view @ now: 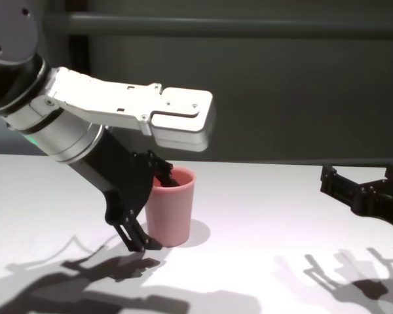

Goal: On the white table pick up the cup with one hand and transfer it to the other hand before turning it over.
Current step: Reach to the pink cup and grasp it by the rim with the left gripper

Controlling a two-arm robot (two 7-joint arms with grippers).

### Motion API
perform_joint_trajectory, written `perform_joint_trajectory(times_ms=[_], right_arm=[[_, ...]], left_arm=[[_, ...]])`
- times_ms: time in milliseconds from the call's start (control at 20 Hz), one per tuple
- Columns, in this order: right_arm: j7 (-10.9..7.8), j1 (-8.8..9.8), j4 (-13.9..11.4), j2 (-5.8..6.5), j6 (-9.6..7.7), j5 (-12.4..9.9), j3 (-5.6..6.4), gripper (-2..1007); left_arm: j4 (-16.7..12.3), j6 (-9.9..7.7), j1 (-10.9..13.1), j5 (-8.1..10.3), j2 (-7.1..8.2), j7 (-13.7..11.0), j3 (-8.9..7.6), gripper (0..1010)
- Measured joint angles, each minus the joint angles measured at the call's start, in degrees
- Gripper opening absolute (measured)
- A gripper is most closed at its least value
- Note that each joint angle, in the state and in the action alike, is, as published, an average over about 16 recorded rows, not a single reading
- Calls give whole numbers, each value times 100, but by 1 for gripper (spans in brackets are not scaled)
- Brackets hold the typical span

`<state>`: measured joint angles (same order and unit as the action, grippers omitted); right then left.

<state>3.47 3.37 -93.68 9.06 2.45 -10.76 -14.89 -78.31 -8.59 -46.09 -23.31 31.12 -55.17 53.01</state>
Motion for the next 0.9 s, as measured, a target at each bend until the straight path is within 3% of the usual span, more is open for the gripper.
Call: perform_joint_trajectory(times_ms=[400, 900], right_arm=[[0, 0, 0, 0, 0, 0, 0, 1002], [0, 0, 0, 0, 0, 0, 0, 1002]], left_arm=[[77, 56, -35, 4, -3, 13, 86, 860], [72, 171, -28, 77, 40, 78, 79, 527]])
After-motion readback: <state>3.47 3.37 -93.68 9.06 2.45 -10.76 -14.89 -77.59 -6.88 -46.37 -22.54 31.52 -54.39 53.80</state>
